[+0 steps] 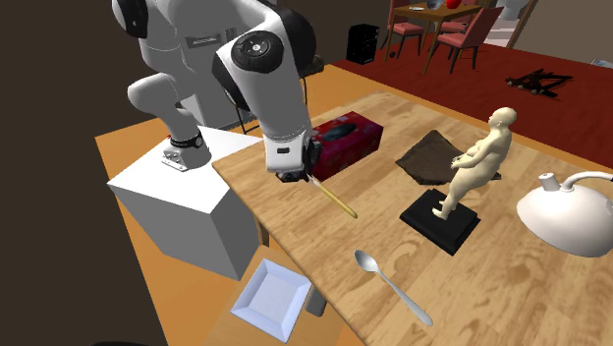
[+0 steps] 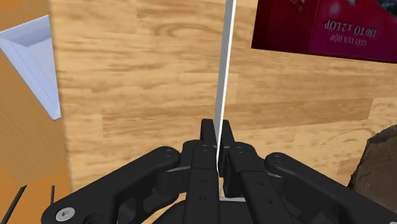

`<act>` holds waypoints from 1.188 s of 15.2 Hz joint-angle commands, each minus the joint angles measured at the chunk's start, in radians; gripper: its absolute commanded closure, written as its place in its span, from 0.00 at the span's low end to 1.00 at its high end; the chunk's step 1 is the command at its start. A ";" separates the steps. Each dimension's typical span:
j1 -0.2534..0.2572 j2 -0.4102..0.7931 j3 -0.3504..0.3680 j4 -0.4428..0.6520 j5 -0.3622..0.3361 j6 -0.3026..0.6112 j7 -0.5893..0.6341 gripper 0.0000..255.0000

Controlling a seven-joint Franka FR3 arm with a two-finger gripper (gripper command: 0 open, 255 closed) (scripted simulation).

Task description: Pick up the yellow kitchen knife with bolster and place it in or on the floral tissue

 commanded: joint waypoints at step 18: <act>0.148 -0.165 0.050 -0.110 -0.038 0.025 0.201 1.00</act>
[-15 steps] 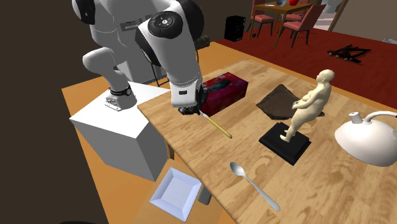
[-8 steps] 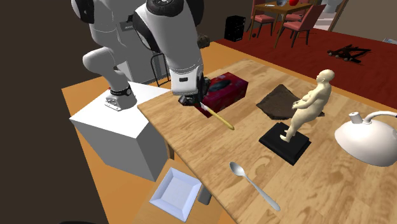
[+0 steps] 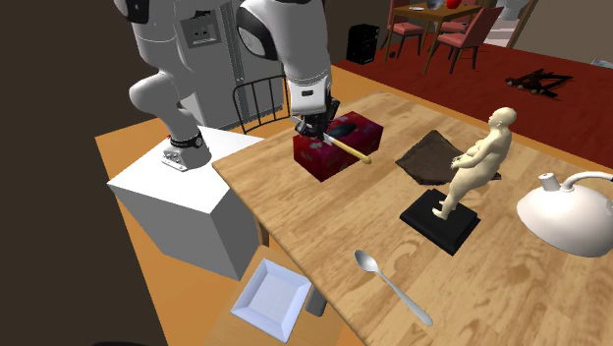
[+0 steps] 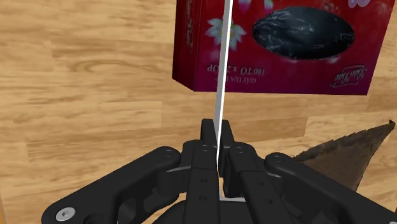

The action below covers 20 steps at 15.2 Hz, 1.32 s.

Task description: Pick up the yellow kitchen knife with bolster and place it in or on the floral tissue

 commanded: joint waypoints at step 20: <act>0.213 -0.074 0.125 -0.196 -0.015 0.239 0.265 1.00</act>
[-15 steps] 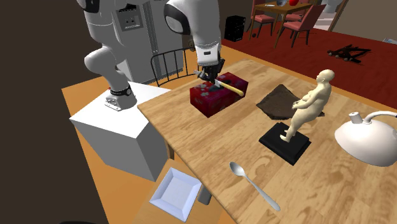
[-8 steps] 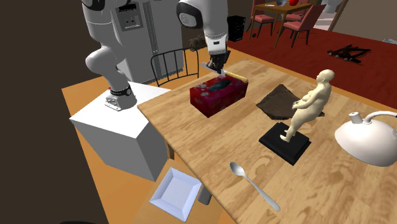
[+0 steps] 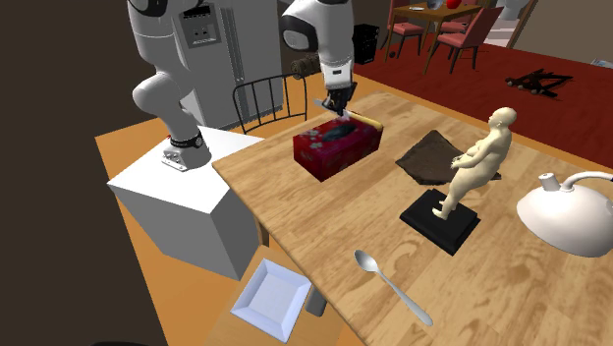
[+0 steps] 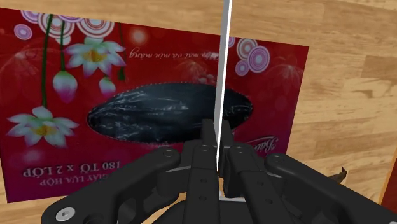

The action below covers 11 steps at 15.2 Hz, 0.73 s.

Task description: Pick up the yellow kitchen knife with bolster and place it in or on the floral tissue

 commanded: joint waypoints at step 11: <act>0.002 0.032 0.005 -0.074 0.023 0.099 -0.042 1.00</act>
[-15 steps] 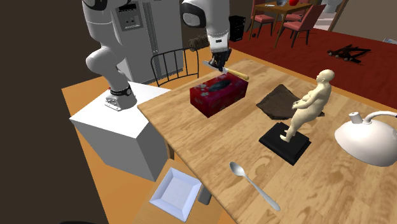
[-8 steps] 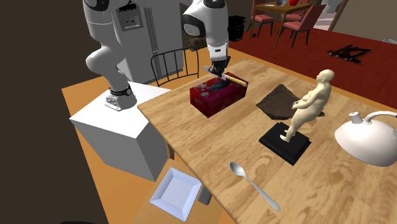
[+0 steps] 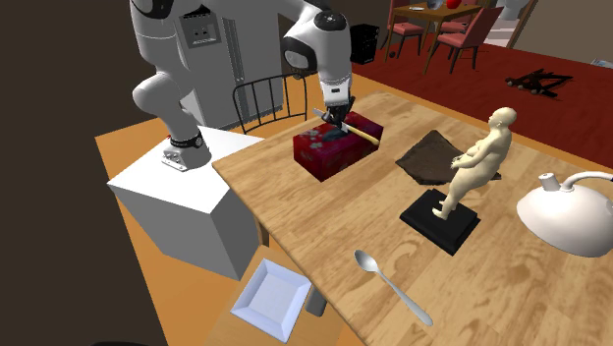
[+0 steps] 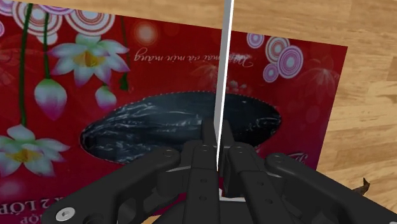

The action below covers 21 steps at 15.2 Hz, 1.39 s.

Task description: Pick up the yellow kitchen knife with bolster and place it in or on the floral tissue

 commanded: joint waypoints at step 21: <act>-0.019 -0.039 -0.017 0.064 -0.021 -0.107 0.013 0.00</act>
